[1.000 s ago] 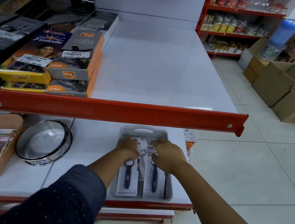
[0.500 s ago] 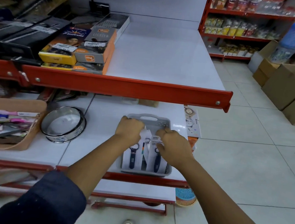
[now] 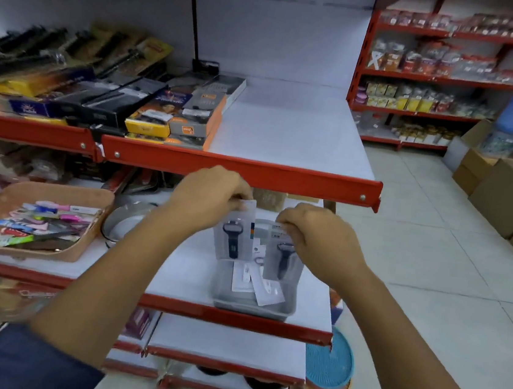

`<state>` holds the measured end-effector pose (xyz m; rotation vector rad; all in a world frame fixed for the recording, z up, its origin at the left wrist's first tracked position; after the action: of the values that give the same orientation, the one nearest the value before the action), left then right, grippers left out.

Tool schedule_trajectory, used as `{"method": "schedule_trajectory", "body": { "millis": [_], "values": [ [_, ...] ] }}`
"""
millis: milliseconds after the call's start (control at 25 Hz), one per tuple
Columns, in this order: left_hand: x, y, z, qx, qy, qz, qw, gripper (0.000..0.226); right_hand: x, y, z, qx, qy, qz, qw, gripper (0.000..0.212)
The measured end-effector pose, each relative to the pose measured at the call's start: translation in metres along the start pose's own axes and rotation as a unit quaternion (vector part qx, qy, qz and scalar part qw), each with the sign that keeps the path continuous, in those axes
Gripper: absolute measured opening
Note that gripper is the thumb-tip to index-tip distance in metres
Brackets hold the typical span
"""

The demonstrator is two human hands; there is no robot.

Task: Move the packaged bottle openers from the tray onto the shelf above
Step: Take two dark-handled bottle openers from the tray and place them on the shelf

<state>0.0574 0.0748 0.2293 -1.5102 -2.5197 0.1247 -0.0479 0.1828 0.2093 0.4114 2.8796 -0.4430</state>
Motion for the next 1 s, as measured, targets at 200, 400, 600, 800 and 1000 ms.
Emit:
{"method": "schedule_trajectory", "body": {
  "millis": [200,400,600,800,1000],
  "values": [
    [0.021,-0.019,-0.099,0.092,-0.025,0.099,0.991,0.027,-0.010,-0.034,-0.092,0.089,-0.050,-0.019,0.995,0.027],
    [0.010,-0.066,-0.153,0.147,-0.029,0.146,0.978,0.028,-0.008,-0.096,-0.138,0.147,-0.096,-0.005,0.984,0.030],
    [-0.030,-0.133,-0.162,0.153,0.005,0.142,0.978,0.022,0.003,-0.176,-0.142,0.140,-0.113,0.042,0.983,0.031],
    [-0.062,-0.192,-0.124,0.060,0.051,0.123,0.989,0.022,0.025,-0.241,-0.097,0.044,-0.160,0.125,0.978,0.030],
    [-0.105,-0.220,-0.057,-0.051,0.098,0.060,0.992,0.023,0.043,-0.262,-0.025,-0.068,-0.165,0.194,0.965,0.017]
  ]
}}
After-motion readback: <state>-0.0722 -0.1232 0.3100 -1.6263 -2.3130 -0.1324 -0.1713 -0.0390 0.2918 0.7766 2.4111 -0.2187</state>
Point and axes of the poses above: each hand's wrist, its own y-axis away from the middle knuckle, its own z-axis out of the palm, x = y × z, the point moved 7 cm from there along -y, towards the middle knuckle, and after that the axes turned 10 degrees about z, right-handed, at the moved point
